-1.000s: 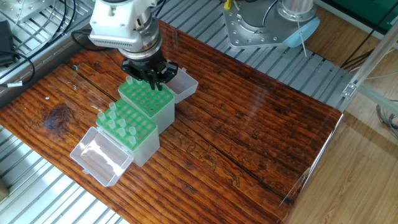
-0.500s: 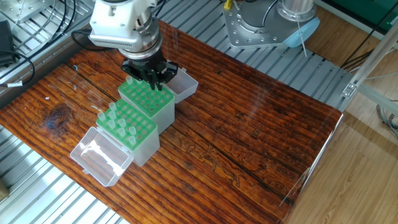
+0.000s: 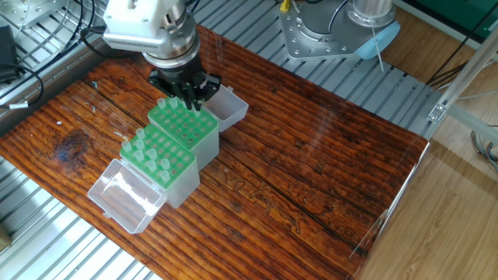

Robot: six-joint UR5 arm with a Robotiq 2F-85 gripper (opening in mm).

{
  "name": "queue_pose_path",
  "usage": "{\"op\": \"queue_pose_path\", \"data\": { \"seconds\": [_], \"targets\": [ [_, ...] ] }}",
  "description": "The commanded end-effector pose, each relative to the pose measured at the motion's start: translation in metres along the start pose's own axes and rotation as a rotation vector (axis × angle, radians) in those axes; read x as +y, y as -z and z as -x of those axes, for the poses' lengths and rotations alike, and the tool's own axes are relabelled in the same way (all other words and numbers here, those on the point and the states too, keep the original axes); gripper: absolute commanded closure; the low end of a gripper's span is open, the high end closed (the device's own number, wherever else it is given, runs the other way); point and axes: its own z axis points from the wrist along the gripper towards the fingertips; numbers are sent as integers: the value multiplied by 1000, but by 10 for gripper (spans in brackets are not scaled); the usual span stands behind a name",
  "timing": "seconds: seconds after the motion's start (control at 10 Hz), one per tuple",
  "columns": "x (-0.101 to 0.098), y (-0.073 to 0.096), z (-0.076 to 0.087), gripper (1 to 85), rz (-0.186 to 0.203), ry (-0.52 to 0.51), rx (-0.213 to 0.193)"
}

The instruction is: Transfer all large pipette tips from one holder to another

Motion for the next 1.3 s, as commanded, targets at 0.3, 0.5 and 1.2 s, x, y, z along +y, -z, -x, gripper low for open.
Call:
{"op": "queue_pose_path", "data": {
  "seconds": [0.3,0.5,1.2],
  "targets": [
    [-1,26,4,717,6,-2,10],
    [-2,34,3,717,9,-1,19],
    [-1,63,0,717,18,-1,49]
  ]
}}
